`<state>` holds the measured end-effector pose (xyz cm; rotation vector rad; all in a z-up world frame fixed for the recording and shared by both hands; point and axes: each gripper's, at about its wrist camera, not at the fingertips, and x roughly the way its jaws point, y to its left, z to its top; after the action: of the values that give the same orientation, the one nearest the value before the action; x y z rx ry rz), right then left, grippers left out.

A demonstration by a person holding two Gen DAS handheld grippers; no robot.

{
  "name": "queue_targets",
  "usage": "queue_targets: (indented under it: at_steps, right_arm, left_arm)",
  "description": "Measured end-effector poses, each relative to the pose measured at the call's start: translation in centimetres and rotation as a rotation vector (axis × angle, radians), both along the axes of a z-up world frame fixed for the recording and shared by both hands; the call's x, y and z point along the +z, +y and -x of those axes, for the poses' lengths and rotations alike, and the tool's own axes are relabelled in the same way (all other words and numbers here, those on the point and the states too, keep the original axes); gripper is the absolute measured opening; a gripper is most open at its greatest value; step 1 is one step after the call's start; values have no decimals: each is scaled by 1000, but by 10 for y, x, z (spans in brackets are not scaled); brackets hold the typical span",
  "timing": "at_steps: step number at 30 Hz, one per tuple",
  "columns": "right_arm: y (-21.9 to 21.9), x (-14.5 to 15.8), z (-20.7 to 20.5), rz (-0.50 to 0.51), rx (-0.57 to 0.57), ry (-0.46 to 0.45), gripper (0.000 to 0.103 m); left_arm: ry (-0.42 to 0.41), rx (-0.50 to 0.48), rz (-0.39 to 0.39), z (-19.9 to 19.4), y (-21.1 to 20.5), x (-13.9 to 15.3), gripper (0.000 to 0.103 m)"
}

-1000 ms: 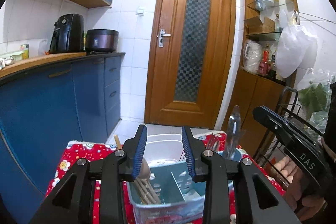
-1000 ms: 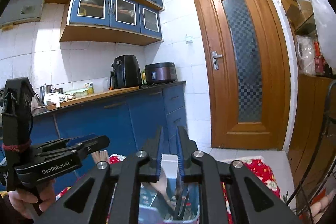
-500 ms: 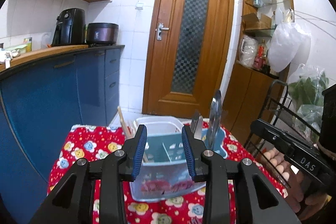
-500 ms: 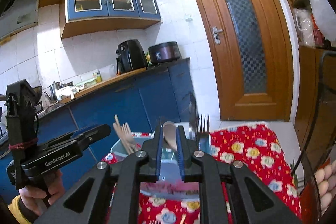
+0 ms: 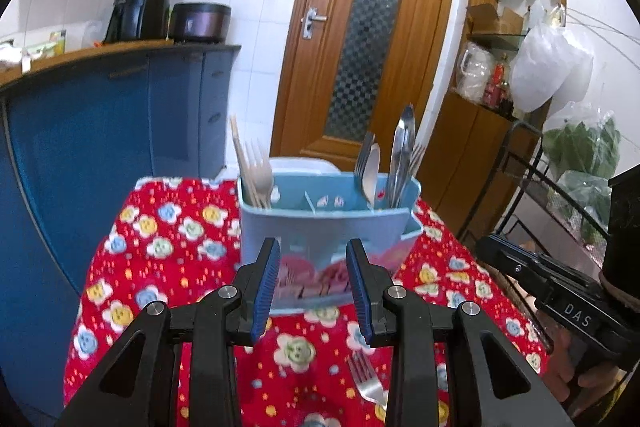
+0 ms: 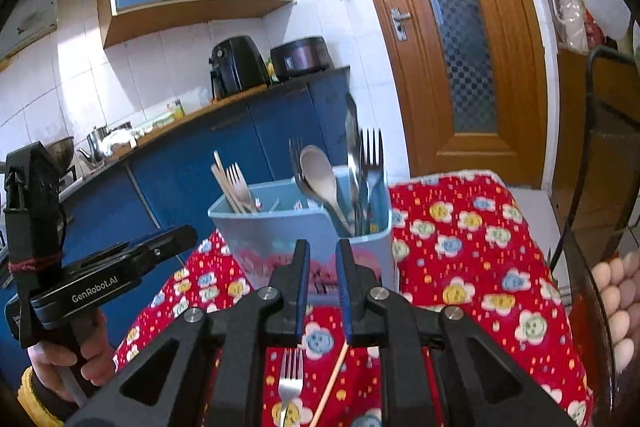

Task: Organize utensils
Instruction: 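Move both open tools back down toward the remaining fork and chopstick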

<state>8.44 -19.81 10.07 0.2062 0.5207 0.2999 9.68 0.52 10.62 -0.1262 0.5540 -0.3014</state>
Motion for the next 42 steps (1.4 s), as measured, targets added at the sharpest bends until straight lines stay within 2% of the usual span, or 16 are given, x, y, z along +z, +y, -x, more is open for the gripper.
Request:
queue_targets:
  at_steps: [9, 28, 42]
  right_arm:
    - [6, -23, 7, 45, 14, 85, 15]
    - [-15, -69, 9, 30, -28, 237, 19]
    - [-30, -82, 5, -1, -34, 267, 19]
  left_arm:
    - [107, -28, 23, 7, -4, -31, 35]
    - [342, -103, 20, -7, -33, -95, 35]
    - [416, -135, -5, -17, -55, -123, 35]
